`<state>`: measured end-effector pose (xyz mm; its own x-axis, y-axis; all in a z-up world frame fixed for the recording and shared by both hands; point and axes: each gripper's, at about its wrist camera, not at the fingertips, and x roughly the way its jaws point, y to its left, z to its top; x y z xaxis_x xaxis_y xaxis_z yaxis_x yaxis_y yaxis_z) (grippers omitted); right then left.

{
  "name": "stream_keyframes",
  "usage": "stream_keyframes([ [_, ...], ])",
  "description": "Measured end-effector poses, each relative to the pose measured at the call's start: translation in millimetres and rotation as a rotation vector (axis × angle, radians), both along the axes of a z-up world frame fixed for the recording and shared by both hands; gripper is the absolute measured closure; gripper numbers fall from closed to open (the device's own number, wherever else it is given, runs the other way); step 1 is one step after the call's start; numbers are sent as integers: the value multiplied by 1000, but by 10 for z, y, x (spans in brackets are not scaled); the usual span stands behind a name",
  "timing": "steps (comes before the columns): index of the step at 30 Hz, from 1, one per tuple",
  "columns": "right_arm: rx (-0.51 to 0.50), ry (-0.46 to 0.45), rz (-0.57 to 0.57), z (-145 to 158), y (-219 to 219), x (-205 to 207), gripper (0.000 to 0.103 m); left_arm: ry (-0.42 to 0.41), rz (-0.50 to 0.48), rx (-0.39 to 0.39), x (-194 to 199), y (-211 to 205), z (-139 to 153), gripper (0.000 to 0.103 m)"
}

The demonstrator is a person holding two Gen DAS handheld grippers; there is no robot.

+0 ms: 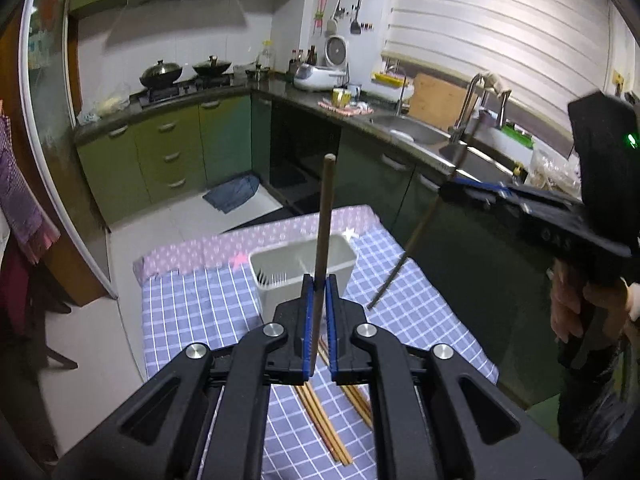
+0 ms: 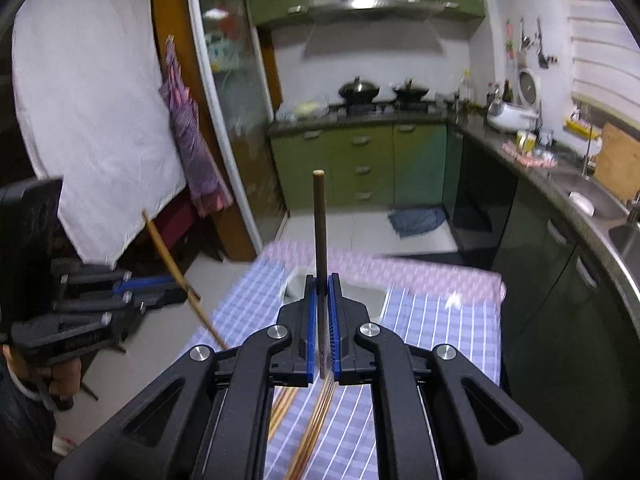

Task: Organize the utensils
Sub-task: 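Lift both held chopsticks upright and carry them over the holder, then open the right tool to drop its chopstick into the holder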

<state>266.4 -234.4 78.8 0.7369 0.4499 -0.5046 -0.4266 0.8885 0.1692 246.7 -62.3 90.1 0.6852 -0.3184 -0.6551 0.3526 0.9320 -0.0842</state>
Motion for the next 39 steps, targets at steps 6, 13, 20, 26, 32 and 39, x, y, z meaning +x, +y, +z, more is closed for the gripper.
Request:
stream_keyframes([
  [6, 31, -24, -56, 208, -22, 558, 96, -42, 5, -24, 151, -19, 237, 97],
  [13, -41, 64, -78, -293, 160, 1067, 96, -81, 14, -45, 364, -43, 403, 97],
  [20, -81, 138, -55, -822, 209, 1204, 96, -77, 28, -55, 603, -104, 394, 97],
  [26, -49, 112, -33, -789, 77, 974, 90, -102, 52, -43, 739, -144, 382, 97],
  [32, -30, 124, 12, -910, -101, 419, 79, -109, 70, -25, 870, -151, 299, 97],
  [39, -13, 165, 13, -1210, -335, -50, 79, -32, 93, 5, 1118, -203, -162, 97],
])
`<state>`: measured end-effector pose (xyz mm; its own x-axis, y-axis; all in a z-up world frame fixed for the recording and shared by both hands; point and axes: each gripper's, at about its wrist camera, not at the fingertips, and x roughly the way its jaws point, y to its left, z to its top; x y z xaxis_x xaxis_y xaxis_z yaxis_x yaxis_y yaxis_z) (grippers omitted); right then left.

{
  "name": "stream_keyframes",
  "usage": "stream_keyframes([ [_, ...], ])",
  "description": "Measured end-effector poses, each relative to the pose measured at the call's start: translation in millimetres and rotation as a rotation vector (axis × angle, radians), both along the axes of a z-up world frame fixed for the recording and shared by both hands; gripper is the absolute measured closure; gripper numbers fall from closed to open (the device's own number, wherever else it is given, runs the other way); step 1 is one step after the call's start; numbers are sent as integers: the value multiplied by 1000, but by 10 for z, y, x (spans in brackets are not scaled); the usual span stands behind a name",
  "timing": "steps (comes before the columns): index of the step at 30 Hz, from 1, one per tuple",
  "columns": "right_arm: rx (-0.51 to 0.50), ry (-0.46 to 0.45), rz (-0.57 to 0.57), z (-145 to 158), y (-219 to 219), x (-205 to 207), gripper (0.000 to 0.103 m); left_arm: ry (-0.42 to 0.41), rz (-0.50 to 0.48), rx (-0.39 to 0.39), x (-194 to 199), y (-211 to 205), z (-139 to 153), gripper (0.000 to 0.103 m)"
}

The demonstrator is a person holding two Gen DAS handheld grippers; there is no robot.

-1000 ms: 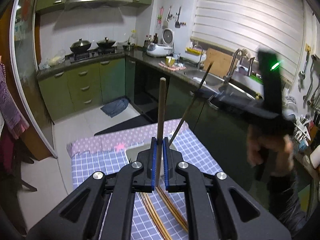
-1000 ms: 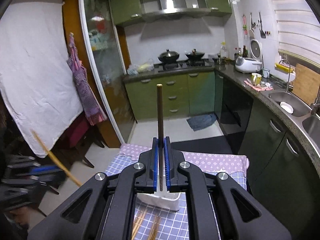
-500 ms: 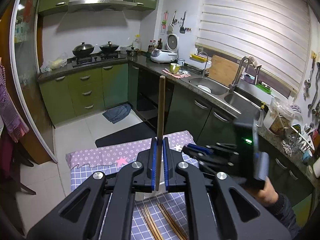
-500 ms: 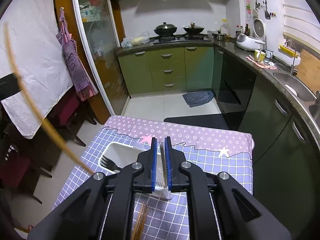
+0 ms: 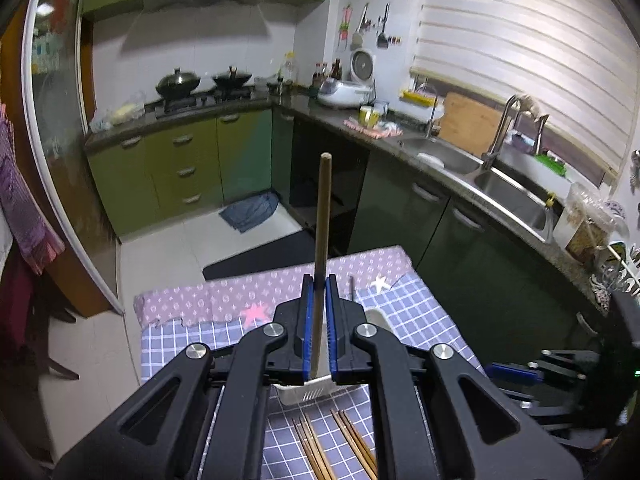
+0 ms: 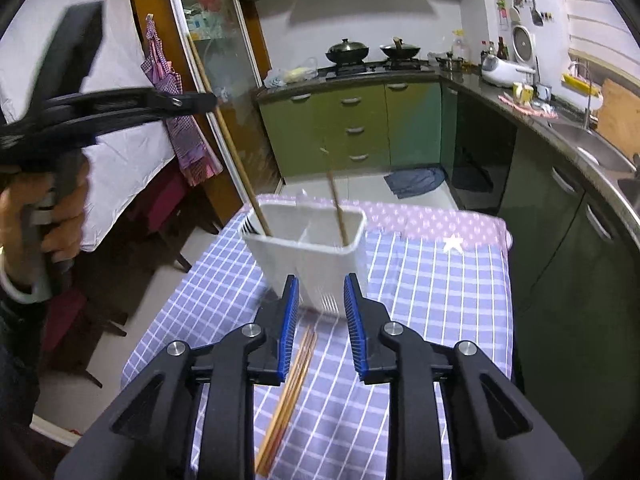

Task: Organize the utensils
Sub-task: 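Open the right tool to drop its chopstick into the holder, then open the left tool to drop its chopstick into the holder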

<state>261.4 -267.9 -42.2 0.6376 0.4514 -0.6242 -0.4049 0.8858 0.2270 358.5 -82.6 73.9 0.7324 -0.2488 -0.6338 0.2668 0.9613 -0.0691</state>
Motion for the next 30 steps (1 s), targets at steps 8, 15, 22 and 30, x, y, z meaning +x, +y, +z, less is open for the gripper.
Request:
stream_keyframes([
  [8, 3, 62, -9, -279, -121, -124, 76, 46, 5, 35, 53, -71, -327, 96],
  [15, -20, 125, 20, -531, 1, -60, 70, 130, 28, 28, -167, 76, -354, 82],
  [22, -63, 239, 21, -903, 87, 106, 68, 342, 25, 12, -546, 247, -980, 75],
  [30, -116, 320, 45, -1224, 236, 129, 68, 637, 85, 38, -524, 297, -2065, 75],
])
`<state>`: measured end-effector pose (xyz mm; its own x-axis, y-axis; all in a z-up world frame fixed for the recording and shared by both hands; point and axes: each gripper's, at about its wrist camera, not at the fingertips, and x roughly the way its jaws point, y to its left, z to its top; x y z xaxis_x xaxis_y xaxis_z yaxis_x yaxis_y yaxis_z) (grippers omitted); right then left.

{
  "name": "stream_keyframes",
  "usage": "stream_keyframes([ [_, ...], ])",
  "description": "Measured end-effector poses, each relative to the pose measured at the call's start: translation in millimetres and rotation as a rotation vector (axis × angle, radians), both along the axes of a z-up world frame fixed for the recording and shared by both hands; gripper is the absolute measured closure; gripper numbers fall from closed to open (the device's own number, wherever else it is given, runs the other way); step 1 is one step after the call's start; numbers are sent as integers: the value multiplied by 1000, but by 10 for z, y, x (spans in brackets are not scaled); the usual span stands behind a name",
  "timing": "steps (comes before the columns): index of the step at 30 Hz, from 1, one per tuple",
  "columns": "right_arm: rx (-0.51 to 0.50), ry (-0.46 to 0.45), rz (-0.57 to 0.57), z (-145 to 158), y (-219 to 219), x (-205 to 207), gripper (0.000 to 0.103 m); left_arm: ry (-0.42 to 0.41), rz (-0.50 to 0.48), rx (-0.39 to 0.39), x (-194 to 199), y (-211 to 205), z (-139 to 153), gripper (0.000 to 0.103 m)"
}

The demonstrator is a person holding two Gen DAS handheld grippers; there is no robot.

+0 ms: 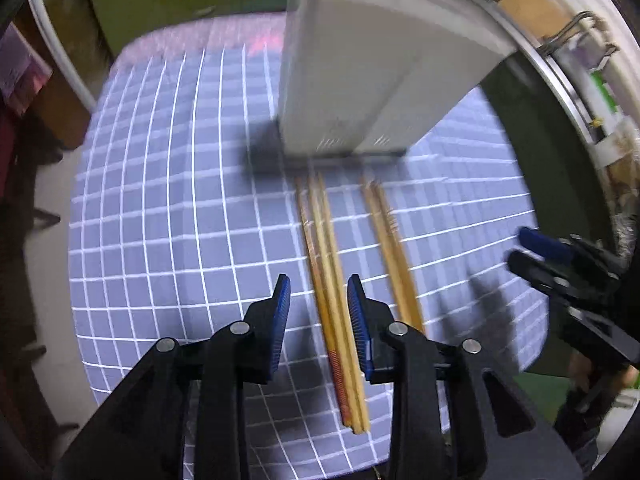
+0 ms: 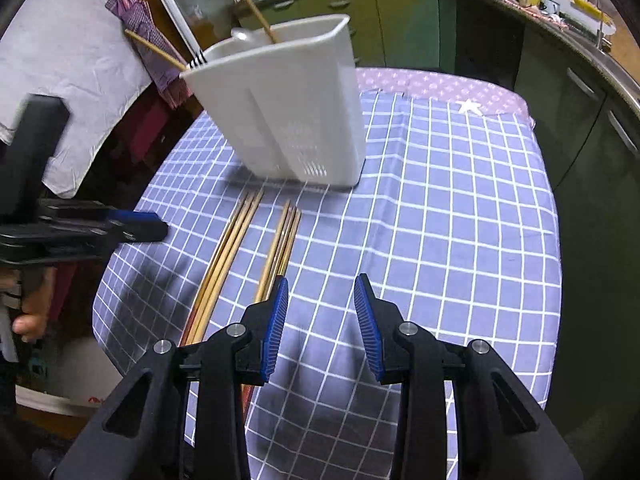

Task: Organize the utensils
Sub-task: 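Open the left tool to drop its chopstick into the holder, then grasp another chopstick with the left tool while the right tool moves toward the chopsticks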

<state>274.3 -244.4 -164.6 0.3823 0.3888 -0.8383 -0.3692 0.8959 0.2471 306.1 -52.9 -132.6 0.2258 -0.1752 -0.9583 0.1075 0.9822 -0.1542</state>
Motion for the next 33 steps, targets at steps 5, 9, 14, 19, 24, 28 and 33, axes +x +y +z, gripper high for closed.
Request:
stream_keyframes([
  [5, -12, 8, 4, -37, -12, -69, 65, 47, 25, 34, 119, 40, -260, 75],
  [9, -4, 17, -9, -71, -89, -59, 65, 87, 32, 52, 168, 5, -392, 76],
  [14, 13, 36, 2, -119, -99, -45, 65, 119, 47, 79, 229, -120, -524, 82],
  [19, 23, 44, 15, -163, -91, -51, 65, 119, 45, 103, 300, -260, -552, 82],
  [24, 29, 50, 14, -192, -121, -42, 65, 143, 35, 132, 375, -437, -621, 82],
  [28, 26, 54, 18, -202, -125, -59, 65, 140, 29, 158, 403, -513, -656, 91],
  [33, 0, 64, 27, -234, -61, -48, 65, 138, 28, 113, 371, -434, -639, 96],
])
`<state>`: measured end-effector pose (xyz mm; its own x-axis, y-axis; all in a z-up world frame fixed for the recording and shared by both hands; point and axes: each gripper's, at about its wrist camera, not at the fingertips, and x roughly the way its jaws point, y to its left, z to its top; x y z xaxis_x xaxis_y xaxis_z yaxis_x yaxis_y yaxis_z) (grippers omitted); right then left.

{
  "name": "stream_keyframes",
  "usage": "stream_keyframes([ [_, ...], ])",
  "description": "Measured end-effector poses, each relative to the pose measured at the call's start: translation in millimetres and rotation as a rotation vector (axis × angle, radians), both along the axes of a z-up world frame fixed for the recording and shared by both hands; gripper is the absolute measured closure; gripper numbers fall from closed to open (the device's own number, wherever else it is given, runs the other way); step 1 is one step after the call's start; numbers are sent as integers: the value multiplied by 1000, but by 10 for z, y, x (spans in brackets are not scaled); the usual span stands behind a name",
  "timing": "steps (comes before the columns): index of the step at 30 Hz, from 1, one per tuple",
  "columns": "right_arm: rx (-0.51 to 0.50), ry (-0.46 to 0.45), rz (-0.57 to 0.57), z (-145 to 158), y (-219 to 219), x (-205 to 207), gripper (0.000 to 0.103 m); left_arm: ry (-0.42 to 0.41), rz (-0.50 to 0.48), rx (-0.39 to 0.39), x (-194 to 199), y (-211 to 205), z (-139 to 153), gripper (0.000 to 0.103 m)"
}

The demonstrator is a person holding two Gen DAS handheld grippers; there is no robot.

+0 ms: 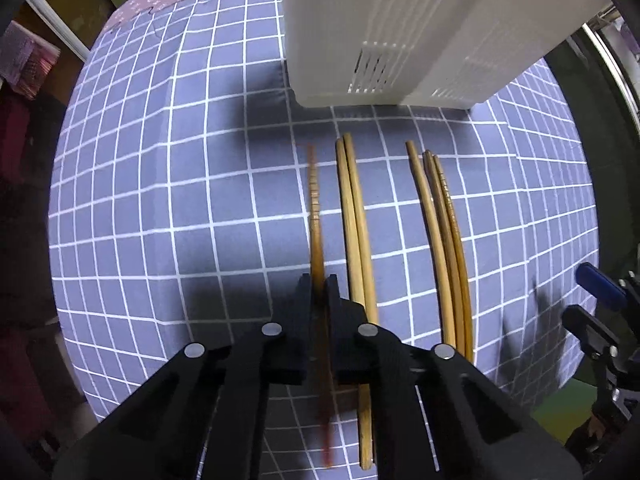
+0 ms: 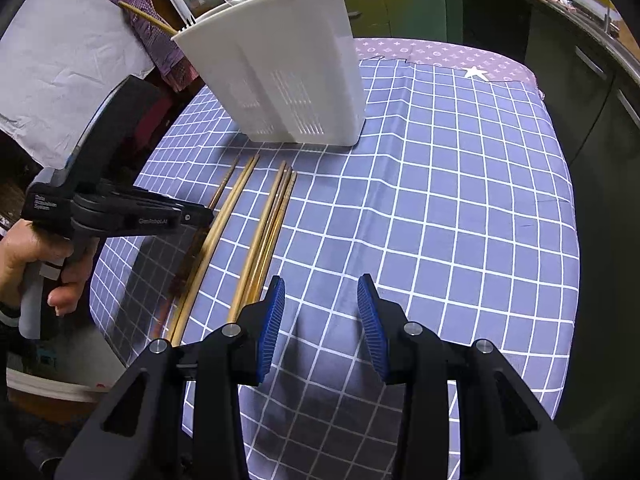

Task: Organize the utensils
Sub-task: 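Grasp another chopstick with the left tool while the right tool moves toward the chopsticks, then lift the chopstick upright with the left tool while the right tool grasps another chopstick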

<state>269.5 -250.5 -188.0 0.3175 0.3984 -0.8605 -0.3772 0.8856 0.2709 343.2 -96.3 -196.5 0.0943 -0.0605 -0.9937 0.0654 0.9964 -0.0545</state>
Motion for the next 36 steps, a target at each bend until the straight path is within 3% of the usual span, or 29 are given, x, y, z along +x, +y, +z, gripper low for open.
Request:
stream_keyframes([
  [4, -12, 26, 18, -31, 111, 61, 65, -63, -2, -29, -90, 82, 115, 96],
  [12, -33, 101, 57, -193, 484, 299, 65, -339, 4, -112, -486, 271, 685, 96],
  [19, -113, 127, 54, -336, 739, 479, 77, -515, -13, -132, -772, 443, 981, 96],
  [32, -219, 125, 52, -427, 906, 540, 78, -558, -46, -152, -938, 500, 1047, 96],
  [36, -265, 115, 47, -462, 966, 533, 84, -560, -53, -154, -957, 489, 1041, 96],
])
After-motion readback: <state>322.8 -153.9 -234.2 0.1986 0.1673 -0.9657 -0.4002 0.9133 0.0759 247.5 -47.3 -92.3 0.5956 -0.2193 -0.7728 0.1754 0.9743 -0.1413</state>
